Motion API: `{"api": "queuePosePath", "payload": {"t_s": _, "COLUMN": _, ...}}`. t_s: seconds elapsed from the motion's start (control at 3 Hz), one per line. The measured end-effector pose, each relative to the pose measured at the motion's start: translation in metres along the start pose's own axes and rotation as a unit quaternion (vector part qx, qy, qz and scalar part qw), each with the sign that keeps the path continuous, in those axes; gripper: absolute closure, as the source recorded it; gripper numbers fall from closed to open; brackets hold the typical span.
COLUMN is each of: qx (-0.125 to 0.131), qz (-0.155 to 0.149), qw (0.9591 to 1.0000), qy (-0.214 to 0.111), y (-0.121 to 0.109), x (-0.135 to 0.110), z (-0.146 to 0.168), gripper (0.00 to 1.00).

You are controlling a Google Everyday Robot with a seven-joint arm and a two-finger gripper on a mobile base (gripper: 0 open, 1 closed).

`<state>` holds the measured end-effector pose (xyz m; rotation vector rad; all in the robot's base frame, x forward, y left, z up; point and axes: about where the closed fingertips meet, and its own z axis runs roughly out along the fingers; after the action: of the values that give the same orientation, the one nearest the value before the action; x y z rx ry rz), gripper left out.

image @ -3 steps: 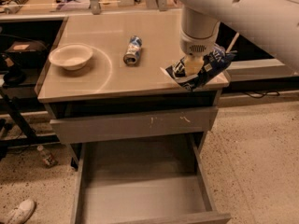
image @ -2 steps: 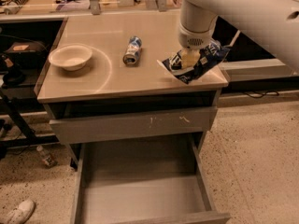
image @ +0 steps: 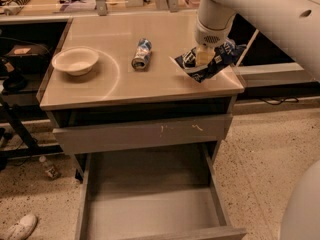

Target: Pick blue chip bag from middle drawer and place on counter

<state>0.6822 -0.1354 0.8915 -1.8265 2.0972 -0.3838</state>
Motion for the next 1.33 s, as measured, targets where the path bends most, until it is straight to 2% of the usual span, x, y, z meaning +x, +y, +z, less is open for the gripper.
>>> {"api": "queuePosePath", "payload": {"t_s": 0.67, "qx": 0.001, "qz": 0.003, "qw": 0.9996, "qy": -0.027, "y": -0.026, "x": -0.012, "z": 0.046, "gripper": 1.0}}
{"api": "queuePosePath", "payload": {"t_s": 1.0, "qx": 0.002, "qz": -0.004, "qw": 0.9994, "qy": -0.035, "y": -0.033, "x": -0.024, "z": 0.062, "gripper": 1.0}}
{"api": "queuePosePath", "payload": {"t_s": 1.33, "qx": 0.002, "qz": -0.004, "qw": 0.9994, "qy": -0.035, "y": -0.034, "x": -0.024, "z": 0.062, "gripper": 0.94}}
